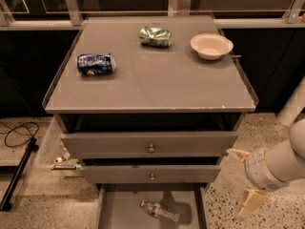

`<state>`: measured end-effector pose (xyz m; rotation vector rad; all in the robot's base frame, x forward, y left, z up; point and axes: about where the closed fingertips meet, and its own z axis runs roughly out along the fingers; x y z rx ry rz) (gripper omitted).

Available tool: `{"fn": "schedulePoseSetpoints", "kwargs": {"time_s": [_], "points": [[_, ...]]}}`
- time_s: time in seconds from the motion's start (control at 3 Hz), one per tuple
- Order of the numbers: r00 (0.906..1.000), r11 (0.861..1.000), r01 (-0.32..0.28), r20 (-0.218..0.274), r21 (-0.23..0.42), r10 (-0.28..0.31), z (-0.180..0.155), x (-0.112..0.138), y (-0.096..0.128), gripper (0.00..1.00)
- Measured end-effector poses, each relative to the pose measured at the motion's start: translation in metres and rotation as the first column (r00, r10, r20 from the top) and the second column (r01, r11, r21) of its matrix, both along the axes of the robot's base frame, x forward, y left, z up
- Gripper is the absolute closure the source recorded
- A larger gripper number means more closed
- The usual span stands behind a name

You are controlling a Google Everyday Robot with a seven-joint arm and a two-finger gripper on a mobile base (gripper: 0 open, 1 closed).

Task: Pick water bottle from bottom drawer and place on counter

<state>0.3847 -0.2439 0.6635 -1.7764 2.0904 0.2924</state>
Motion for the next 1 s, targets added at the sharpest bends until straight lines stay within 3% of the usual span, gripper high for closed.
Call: {"fn": "schedulePoseSetpoints", "kwargs": {"time_s": [0.33, 1.0], "points": [[0.9993, 1.0, 0.024, -0.027, 0.014, -0.024, -0.032, 0.0, 0.003, 0.0], [0.9945, 0.993, 0.078, -0.076, 0.093, -0.071, -0.133, 0.002, -0.001, 0.0]]}}
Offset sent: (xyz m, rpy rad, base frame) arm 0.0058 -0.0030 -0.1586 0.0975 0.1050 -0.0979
